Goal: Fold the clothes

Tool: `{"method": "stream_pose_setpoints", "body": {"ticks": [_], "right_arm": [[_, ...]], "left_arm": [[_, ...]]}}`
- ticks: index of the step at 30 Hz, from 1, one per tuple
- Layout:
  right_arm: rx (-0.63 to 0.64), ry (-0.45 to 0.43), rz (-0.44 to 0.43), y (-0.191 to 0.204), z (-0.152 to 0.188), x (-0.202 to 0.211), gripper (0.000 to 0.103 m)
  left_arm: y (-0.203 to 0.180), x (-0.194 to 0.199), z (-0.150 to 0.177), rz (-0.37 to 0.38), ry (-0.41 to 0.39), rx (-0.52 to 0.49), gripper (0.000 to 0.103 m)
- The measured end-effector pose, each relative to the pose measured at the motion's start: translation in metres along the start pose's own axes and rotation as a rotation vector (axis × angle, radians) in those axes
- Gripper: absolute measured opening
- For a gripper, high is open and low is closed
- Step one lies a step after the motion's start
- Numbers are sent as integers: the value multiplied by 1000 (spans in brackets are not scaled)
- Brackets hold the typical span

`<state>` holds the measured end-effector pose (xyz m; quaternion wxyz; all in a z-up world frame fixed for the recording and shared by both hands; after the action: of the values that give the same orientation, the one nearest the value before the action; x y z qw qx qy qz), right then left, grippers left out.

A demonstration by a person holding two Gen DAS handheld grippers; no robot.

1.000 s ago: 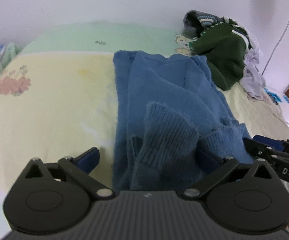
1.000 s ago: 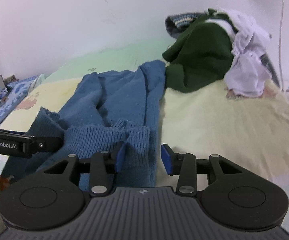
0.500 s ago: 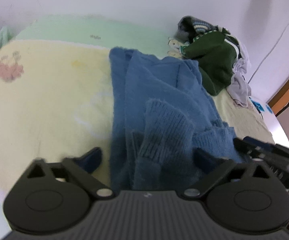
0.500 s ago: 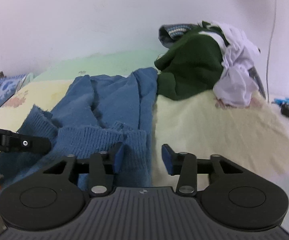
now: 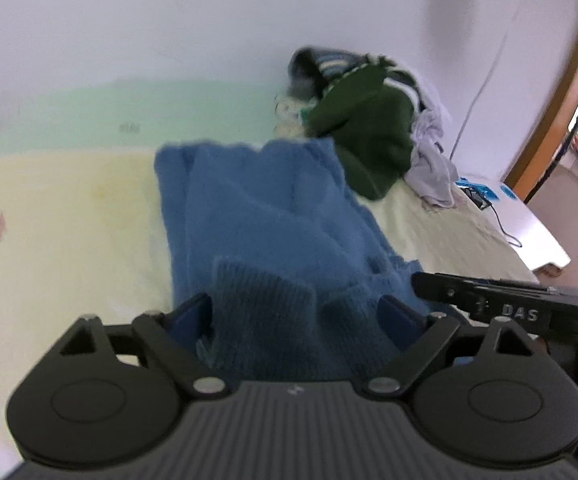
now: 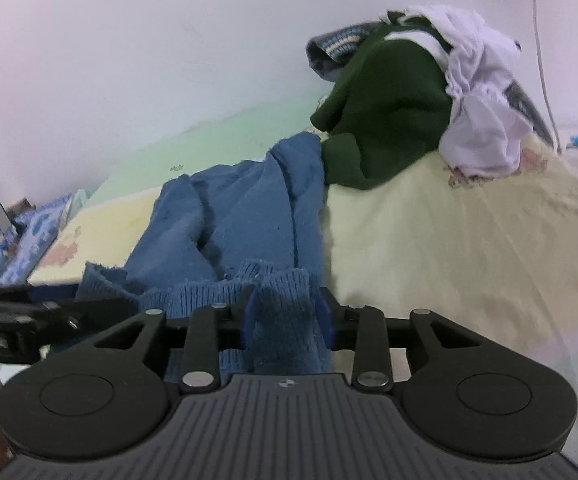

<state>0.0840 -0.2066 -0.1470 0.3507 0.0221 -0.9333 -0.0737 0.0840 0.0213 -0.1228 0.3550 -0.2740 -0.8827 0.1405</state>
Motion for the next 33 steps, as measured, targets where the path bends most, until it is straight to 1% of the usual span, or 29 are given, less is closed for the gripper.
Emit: {"method": "stream_pose_setpoints", "body": {"ticks": [1,2,4,5,6,7,9,11,14,17,21,25,29,30,33], "right_arm": [[-16,9,-13,-2,0,-1,35],[-23,15,-24,-4,0,-2,35],[-35,27,-50,-6,0,-4,28],[-39,32,-59,-6,-1,-4,27],[-36,30,-71,-6,-2,-3,23],[-33,28,-82,-6,-3,-2,16],[-25,14,-97,-5,-5,2,14],[-17,-25,-118,-3,-6,10,13],[-19,-80,-123,-3,-7,19,13],[5,-62,-68,-2,-5,14,12],[34,-25,-3,1,0,-3,11],[33,-32,37,1,3,-16,11],[90,-48,63,10,3,-17,11],[81,-47,59,8,3,-16,10],[-12,-11,-7,-4,-1,-13,13]], "left_arm": [[4,0,1,-8,-5,20,75],[8,1,1,-19,-13,44,69],[14,5,1,-34,-33,85,36],[17,7,1,-38,-45,103,30],[19,10,1,-41,-58,120,24],[19,12,1,-43,-65,127,20],[13,15,2,-62,-73,107,15],[3,20,2,-111,-86,63,14],[-4,25,4,-193,-90,14,15],[-4,12,7,-237,-49,-36,15],[-1,-7,9,-285,-41,-82,19],[4,-24,7,-305,-26,-115,19],[4,-29,7,-326,-20,-138,19],[4,-29,7,-328,-20,-138,19],[6,-23,2,-306,-23,-102,19]]}}
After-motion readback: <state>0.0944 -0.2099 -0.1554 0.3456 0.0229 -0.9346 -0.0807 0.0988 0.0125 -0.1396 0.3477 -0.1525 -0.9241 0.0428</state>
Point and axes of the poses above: each gripper's, at about its wrist camera, not at the fingertips, and x roughly against the way its jaws point, y to its left, z to its underside, the point moved 1 cm from there along -x, roughly the way its jaws point, and after that the axes turned 15 degrees about z, right-handed, at the moved point
